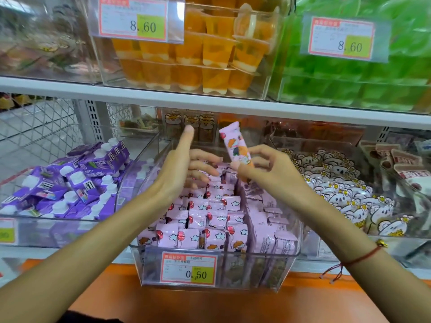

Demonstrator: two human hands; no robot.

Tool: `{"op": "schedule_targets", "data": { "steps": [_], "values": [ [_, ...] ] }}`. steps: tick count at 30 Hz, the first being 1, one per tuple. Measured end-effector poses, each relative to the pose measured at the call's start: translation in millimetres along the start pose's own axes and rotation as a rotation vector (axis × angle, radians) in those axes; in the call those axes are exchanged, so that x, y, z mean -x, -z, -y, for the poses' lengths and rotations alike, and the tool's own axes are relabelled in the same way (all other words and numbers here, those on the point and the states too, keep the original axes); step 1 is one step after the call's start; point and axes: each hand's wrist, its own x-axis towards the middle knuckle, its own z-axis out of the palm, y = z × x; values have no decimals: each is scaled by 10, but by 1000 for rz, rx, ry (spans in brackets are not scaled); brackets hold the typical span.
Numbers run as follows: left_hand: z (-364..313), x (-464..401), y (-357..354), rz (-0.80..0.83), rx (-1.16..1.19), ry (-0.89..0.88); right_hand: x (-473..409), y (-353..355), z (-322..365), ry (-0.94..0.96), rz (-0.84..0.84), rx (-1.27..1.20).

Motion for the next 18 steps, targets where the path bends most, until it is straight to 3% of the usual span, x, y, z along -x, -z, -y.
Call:
{"op": "schedule_targets", "data": {
  "steps": [2, 4, 9, 15, 18],
  "values": [
    [44, -95, -33, -32, -188, -145, -19, 59, -34, -99, -24, -85],
    [98, -241, -65, 37, -537, -241, -41, 119, -62, -77, -93, 2],
    [271, -526, -174, 307, -1128, -250, -66, 193, -94, 22, -254, 238],
    [351, -596, -186, 249, -1375, -402, -71, 264, -131, -50, -317, 121],
    [387, -570, -149, 309, -1410, -337, -97, 267, -160, -112, -272, -28]
  ]
}}
